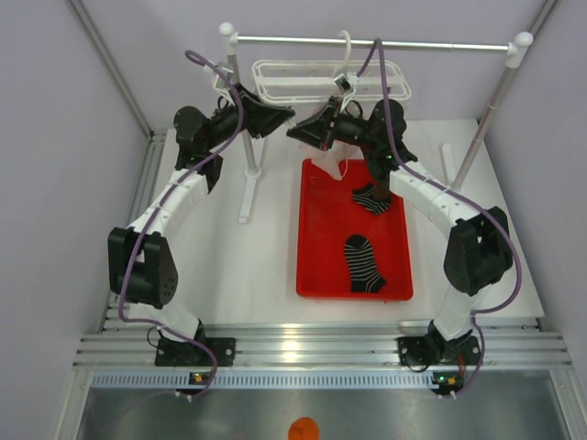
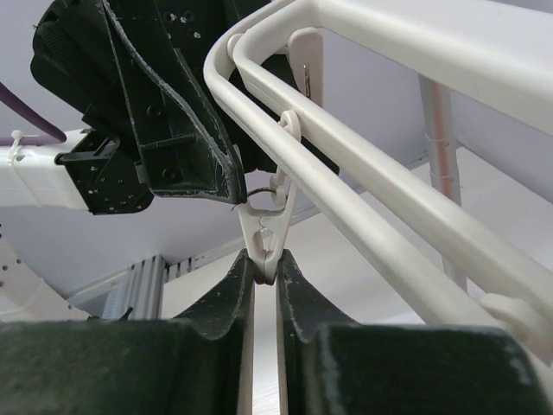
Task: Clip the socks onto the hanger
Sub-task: Open the clamp at the hanger.
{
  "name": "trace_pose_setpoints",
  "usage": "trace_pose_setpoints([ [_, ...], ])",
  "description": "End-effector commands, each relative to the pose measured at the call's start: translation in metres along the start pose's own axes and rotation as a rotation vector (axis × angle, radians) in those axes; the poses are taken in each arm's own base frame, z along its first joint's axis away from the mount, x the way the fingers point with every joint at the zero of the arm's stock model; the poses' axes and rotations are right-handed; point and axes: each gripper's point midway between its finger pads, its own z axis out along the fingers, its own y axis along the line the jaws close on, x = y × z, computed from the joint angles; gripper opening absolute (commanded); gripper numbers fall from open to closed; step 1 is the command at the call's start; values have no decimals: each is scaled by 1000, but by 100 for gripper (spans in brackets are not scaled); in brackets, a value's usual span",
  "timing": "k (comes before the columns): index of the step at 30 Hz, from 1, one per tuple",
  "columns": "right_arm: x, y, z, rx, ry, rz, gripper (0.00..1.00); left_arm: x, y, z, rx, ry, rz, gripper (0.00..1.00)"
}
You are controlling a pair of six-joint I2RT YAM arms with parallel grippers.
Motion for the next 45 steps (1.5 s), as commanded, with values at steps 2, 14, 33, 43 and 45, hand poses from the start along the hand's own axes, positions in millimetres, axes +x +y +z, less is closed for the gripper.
trace_pose_setpoints([
  [2, -22, 8, 0, -41, -22, -34, 22, -21, -13, 5, 41, -44, 55, 0],
  [14, -22, -10, -29, 107, 17, -177, 57, -15, 0, 9, 12, -11, -12, 0],
  [33, -27, -18, 3, 102, 56, -260, 59, -13, 0, 10, -1, 9, -14, 0],
  [43, -31, -15, 5, 92, 27, -283, 1, -11, -1, 10, -9, 18, -6, 1],
  [45, -30, -13, 5, 74, 21, -274, 0, -10, -2, 9, -13, 17, -3, 15],
])
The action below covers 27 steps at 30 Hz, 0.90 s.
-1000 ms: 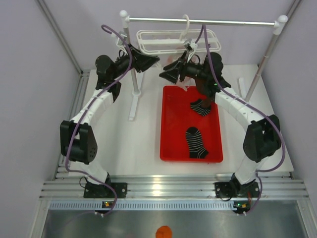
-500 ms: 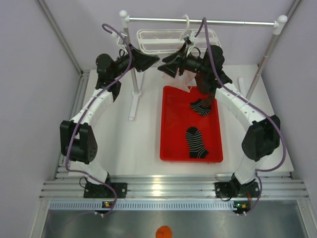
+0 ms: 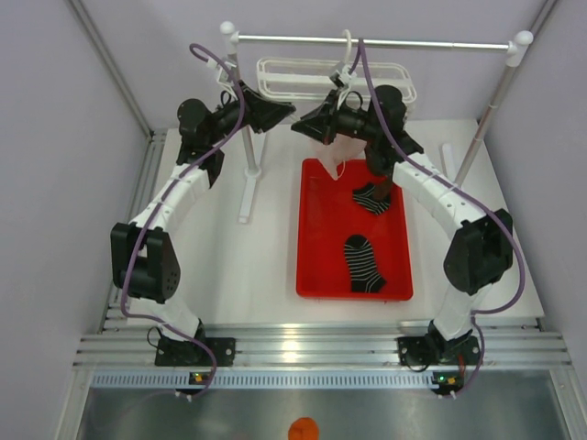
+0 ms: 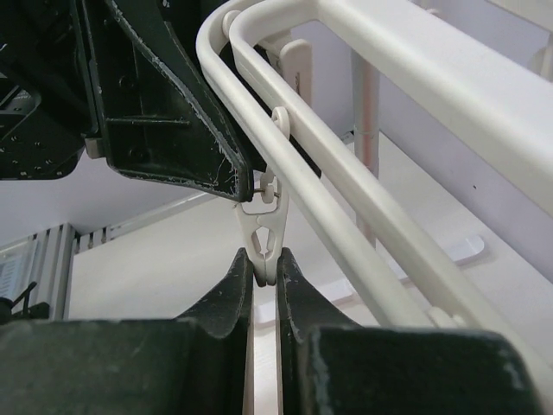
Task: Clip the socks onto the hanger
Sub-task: Open the clamp at the hanger.
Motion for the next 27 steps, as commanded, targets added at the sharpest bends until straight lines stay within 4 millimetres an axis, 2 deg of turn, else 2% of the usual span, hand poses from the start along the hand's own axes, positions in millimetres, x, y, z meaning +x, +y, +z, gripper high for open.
trace_pose_setpoints([
  [1, -30, 9, 3, -31, -85, -55, 0, -13, -23, 1, 44, -7, 53, 19],
  [4, -30, 11, 1, -53, -94, -18, 0, -13, -28, -3, 51, -14, 65, 33],
  [10, -31, 13, 0, -100, -104, 78, 0, -17, -31, -5, 49, -36, 61, 43],
  [18, -32, 13, -2, -129, -110, 169, 0, -22, -36, -4, 73, -58, 45, 48],
  [27, -32, 8, -4, -139, -119, 214, 0, -24, -36, -6, 65, -73, 43, 48],
])
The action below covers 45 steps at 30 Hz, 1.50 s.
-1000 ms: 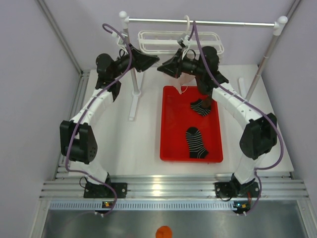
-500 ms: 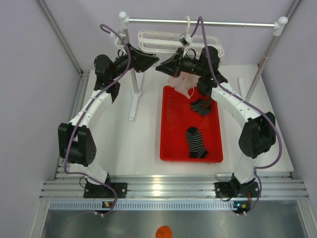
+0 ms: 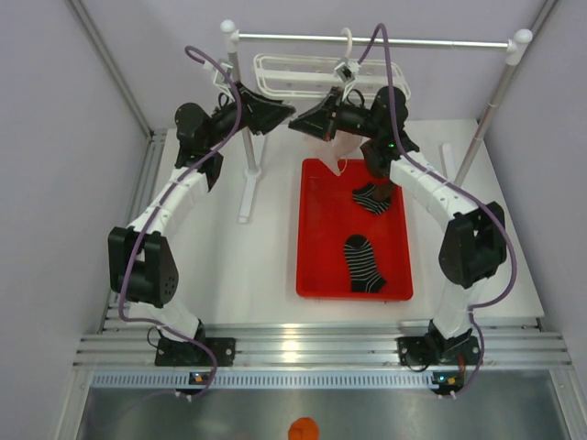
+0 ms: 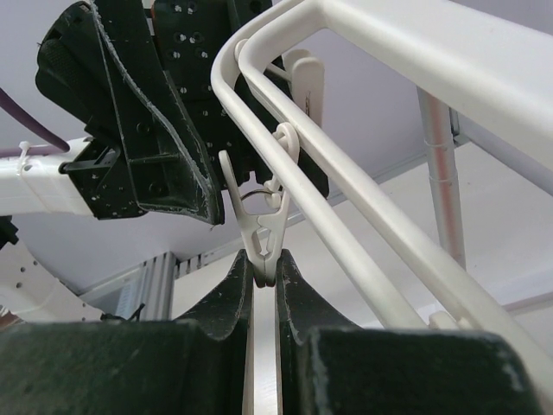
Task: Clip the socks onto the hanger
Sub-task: Open the clamp at the hanger.
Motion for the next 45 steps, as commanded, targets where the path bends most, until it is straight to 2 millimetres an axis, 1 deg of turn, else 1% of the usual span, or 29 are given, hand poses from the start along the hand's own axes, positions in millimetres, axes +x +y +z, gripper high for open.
trace_pose_setpoints([
  [1, -19, 2, -3, -16, -49, -25, 0, -18, -23, -1, 51, -47, 55, 47],
  [3, -20, 3, -3, -23, -50, -23, 0, -19, -23, -1, 48, -51, 52, 43],
  [4, -18, 2, -4, -21, -48, -20, 0, -20, -22, -2, 43, -55, 51, 38],
  [6, -18, 4, -4, -29, -43, -23, 0, -19, -20, -2, 37, -55, 42, 31],
  [7, -16, 3, -5, -27, -40, -19, 0, -20, -20, -1, 35, -59, 41, 25],
  [10, -14, 3, -7, -28, -36, -21, 0, -21, -18, -2, 27, -63, 35, 15],
  [12, -12, 4, -8, -30, -31, -20, 0, -20, -15, -2, 19, -64, 26, 6],
  [14, -8, 2, -10, -28, -20, -19, 0, -20, -14, -3, 14, -66, 23, 0],
  [15, -8, 3, -10, -27, -16, -21, 7, -20, -14, -2, 13, -65, 20, 0],
  [16, -4, 1, -11, -18, -1, -8, 18, -20, -14, -2, 13, -63, 18, 0],
  [17, -3, 0, -12, -12, 3, -21, 30, -19, -14, -2, 14, -59, 14, 0],
  [18, -5, 1, -14, -3, 3, -28, 46, -18, -12, -2, 9, -58, 10, 0],
  [19, -2, -1, -16, 8, 8, -30, 50, -18, -13, -2, 10, -56, 8, 0],
  [20, -6, -1, -20, 25, 2, -57, 56, -16, -13, -2, 12, -52, 6, 0],
  [21, -5, -3, -22, 38, 3, -68, 58, -15, -12, -2, 13, -48, 2, 0],
  [24, -6, -7, -24, 62, 3, -103, 58, -13, -12, -2, 18, -40, 0, 0],
  [25, -13, -7, -22, 69, -7, -115, 59, -13, -12, -3, 17, -39, 6, 0],
  [29, -24, -11, -16, 81, -35, -122, 60, -11, -11, -2, 16, -30, 11, 0],
  [31, -30, -10, -14, 75, -54, -134, 60, -11, -11, -2, 18, -27, 9, 0],
  [36, -30, -5, -9, 61, -62, -137, 60, -10, -9, -1, 17, -18, 6, 0],
  [40, -29, -5, -5, 65, -62, -146, 59, -8, -10, 0, 24, -9, 1, 0],
  [43, -29, -7, -2, 74, -60, -162, 54, -7, -11, 0, 31, -5, 3, 0],
  [45, -31, -9, -1, 79, -64, -164, 45, -6, -11, 1, 34, 0, 2, 0],
])
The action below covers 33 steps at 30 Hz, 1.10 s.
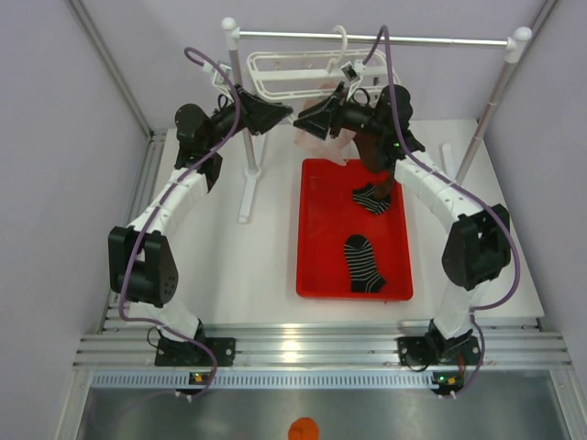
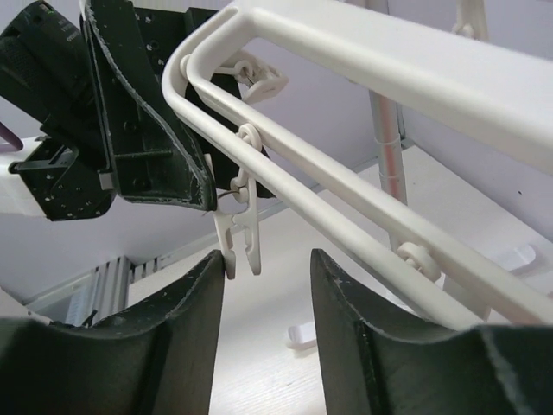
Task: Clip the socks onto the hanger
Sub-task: Open the clamp at the hanger.
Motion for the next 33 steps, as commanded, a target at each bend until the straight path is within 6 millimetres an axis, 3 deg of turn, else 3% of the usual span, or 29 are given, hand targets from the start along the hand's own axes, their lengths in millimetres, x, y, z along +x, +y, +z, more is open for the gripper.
trace_pose_setpoints([
  [1, -29, 6, 8, 3, -61, -81, 42, -9, -20, 4, 63, 2, 43, 0],
  [6, -29, 4, 9, 5, -57, -74, 26, -8, -22, 3, 65, 3, 43, 0],
  [8, -28, 4, 10, 1, -55, -75, 10, -9, -21, 3, 64, 2, 43, 0],
  [10, -27, 5, 9, -3, -52, -78, 0, -11, -21, 3, 55, -9, 46, 8],
  [12, -24, 6, 7, -6, -48, -77, 0, -13, -20, 2, 43, -16, 42, 14],
  [13, -24, 7, 7, -8, -48, -75, 0, -16, -19, 2, 33, -27, 40, 24],
  [15, -24, 8, 4, -14, -49, -76, 0, -18, -18, 0, 25, -34, 38, 26],
  [21, -23, 10, 1, -24, -51, -57, 0, -32, -13, -4, -13, -83, 37, 45],
  [33, -19, 10, -1, -34, -47, -39, 0, -37, -12, -7, -23, -108, 40, 44],
])
